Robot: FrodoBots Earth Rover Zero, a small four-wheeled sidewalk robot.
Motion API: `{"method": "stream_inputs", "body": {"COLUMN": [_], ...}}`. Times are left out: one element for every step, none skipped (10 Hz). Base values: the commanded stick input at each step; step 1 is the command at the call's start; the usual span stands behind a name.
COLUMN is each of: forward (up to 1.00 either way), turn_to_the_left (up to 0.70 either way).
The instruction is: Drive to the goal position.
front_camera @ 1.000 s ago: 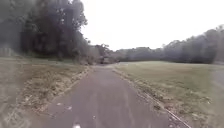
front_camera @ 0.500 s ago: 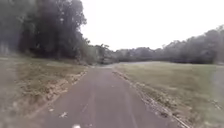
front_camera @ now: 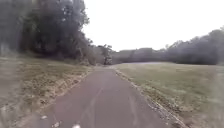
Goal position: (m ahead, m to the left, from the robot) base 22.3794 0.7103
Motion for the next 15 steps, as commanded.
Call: {"method": "stream_inputs", "body": {"forward": [0.45,0.45,0.45,0.45,0.45,0.45,0.45,0.45,0.45,0.45,0.45,0.45,0.45,0.45,0.45], "turn_to_the_left": [0.0,0.0,0.0,0.0,0.0,0.0,0.0,0.0,0.0,0.0,0.0,0.0,0.0,0.0,0.0]}}
